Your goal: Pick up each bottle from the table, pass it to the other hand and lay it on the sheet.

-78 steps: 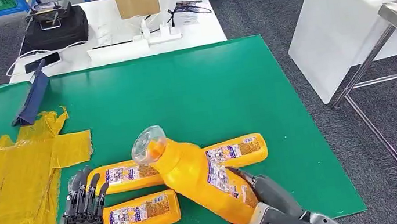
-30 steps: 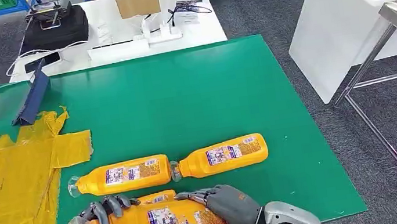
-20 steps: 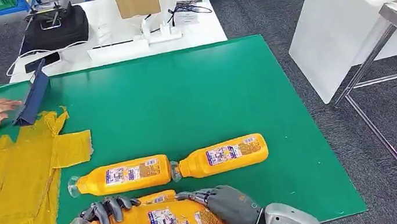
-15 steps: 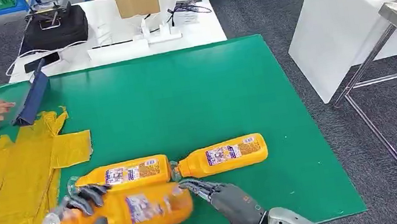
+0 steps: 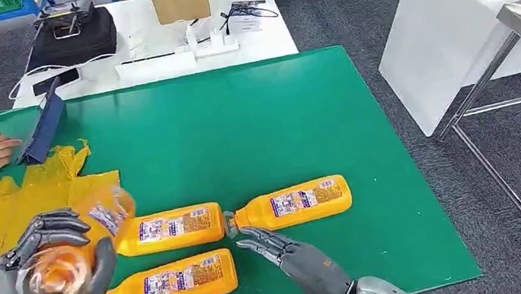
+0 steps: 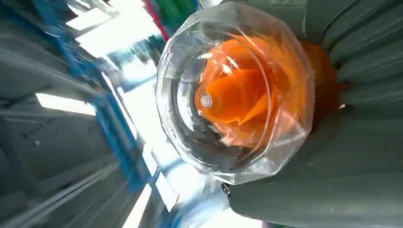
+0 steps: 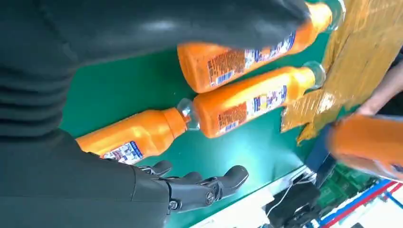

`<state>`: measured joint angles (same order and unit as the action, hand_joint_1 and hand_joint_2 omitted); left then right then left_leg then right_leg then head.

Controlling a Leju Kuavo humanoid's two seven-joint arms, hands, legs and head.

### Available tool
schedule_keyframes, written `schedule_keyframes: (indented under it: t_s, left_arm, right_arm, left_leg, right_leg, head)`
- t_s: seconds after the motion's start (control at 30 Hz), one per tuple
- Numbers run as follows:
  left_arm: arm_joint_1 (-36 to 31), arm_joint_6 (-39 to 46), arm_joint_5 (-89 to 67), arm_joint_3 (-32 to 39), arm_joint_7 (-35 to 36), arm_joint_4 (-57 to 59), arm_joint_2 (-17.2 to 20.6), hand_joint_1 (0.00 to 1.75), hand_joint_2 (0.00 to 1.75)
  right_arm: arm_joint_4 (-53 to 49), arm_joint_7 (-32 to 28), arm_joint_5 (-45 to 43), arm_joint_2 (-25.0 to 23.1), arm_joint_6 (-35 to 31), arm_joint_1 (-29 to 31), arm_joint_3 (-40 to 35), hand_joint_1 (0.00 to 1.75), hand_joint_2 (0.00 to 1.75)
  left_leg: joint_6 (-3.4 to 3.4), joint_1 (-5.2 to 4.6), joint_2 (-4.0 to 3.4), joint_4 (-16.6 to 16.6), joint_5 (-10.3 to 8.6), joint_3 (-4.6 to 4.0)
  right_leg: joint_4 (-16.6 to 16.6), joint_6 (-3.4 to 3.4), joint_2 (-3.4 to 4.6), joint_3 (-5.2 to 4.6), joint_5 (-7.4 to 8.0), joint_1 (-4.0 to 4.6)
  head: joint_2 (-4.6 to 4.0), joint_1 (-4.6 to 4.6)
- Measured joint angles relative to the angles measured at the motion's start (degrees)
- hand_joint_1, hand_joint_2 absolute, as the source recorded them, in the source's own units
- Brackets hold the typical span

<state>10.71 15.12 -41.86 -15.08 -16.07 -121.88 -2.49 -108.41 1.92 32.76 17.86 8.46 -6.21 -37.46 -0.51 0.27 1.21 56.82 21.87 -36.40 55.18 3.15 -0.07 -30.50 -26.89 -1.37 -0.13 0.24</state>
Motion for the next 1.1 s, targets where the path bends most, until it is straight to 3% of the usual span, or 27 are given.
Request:
schedule_keyframes:
  t_s: [0.23, 0.33, 0.5, 0.63, 1.07, 1.1]
  left_arm:
    - [-4.4, 1.0, -24.1, -0.4, 8.8, 5.4, 0.1, 1.75, 1.75]
    - [-7.3, -2.0, -36.4, -1.9, 14.9, 11.8, 3.0, 1.75, 1.75]
    - [-18.4, -11.0, -39.3, -5.8, 15.7, 29.6, 12.4, 1.75, 1.75]
    - [-24.0, -15.1, -39.6, -10.0, 15.7, 42.1, 16.5, 1.75, 1.75]
    - [-31.3, -17.3, -36.1, -13.6, 17.9, 54.0, 18.8, 1.75, 1.75]
    - [-31.5, -17.1, -35.5, -13.5, 18.1, 54.4, 18.7, 0.0, 1.75]
  right_arm:
    - [0.0, -0.7, -0.8, 0.8, 1.3, 0.3, 0.0, 0.0, 0.0]
    - [0.1, -0.6, -1.1, 1.0, 2.1, 1.5, -0.2, 0.0, 0.0]
    - [1.2, 1.7, -2.1, -0.1, 4.2, 5.3, -1.5, 0.0, 0.0]
    - [3.1, 2.5, -3.0, -1.1, 5.0, 8.2, -3.0, 0.0, 0.0]
    - [5.7, 3.4, -3.1, -2.3, 5.1, 10.6, -5.2, 0.0, 0.0]
    - [5.9, 3.5, -3.0, -2.3, 5.1, 10.6, -5.3, 0.0, 0.0]
  left_leg:
    - [0.0, 0.0, 0.0, 0.0, 0.0, -0.01]
    - [0.0, 0.02, 0.0, 0.0, 0.0, -0.01]
    - [0.2, 0.09, -0.11, 0.0, -0.18, 0.04]
    - [0.23, 0.22, -0.16, 0.0, -0.29, -0.01]
    - [0.19, 0.19, 0.03, 0.0, -0.32, 0.08]
    - [0.2, 0.19, 0.03, 0.0, -0.31, 0.14]
  right_leg:
    - [0.0, 0.0, 0.0, 0.0, 0.0, 0.0]
    - [0.0, 0.0, -0.01, -0.04, 0.0, 0.01]
    - [0.1, -0.22, 0.05, -0.01, 0.17, 0.16]
    - [0.1, -0.21, 0.06, 0.28, 0.19, 0.17]
    - [0.1, -0.19, -0.02, 0.36, 0.17, 0.2]
    - [0.1, -0.19, -0.01, 0.34, 0.17, 0.21]
  head:
    - [0.0, 0.0]
    - [0.0, 0.02]
    - [0.0, -0.02]
    - [0.0, 0.0]
    - [0.0, 0.02]
    - [0.0, 0.02]
